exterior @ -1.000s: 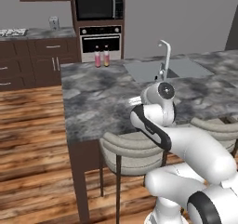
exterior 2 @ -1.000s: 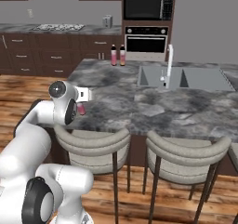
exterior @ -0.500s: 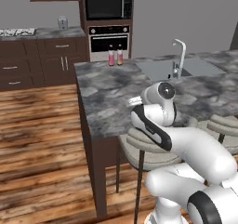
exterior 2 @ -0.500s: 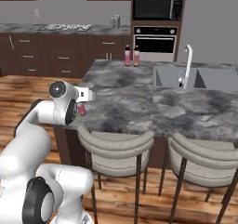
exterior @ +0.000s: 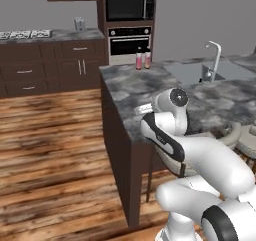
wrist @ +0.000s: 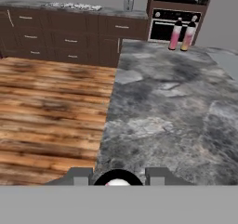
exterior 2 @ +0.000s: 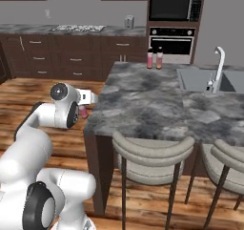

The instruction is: Place the large bottle from the dining counter next to the other large bottle outside the sink, and place the small bottle from the dining counter next to the other small bottle inside the sink.

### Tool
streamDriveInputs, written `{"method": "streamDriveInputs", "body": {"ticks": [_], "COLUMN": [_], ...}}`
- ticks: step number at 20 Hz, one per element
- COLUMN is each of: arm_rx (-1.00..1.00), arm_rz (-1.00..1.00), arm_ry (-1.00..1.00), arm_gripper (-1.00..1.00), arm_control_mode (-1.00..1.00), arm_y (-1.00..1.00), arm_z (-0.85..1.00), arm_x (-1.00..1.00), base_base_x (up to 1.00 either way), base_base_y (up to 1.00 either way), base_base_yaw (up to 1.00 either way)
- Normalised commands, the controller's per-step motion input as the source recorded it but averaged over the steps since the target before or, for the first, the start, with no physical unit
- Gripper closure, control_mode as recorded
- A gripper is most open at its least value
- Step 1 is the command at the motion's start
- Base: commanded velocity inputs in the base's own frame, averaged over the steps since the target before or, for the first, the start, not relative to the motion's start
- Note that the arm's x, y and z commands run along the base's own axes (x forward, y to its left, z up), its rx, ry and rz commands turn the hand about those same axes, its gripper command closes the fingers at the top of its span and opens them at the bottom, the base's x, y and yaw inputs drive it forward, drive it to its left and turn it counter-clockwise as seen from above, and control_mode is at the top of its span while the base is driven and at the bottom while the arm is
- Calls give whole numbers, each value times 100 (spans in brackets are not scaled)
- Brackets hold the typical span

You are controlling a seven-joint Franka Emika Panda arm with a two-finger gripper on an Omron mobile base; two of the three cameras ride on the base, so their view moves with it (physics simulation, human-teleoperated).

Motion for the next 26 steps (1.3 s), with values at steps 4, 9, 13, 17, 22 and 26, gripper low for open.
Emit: {"method": "streamDriveInputs", "body": {"ticks": [4,9,13,17,22,26], "arm_rx": [0,0,0,0,0,0], "arm_rz": [0,0,0,0,0,0], "arm_ry": [0,0,0,0,0,0], "arm_gripper": [100,100,100,100,100,100], "arm_control_mode": [100,100,100,100,100,100], "arm_y": [0,0,0,0,0,0], "arm_z": [0,0,0,0,0,0], "arm_x": [0,0,0,0,0,0], "base_base_x": [5,9,23,36,53,58], "base_base_y": [67,61,55,46,35,35], "base_base_yaw": [0,0,0,0,0,0]}}
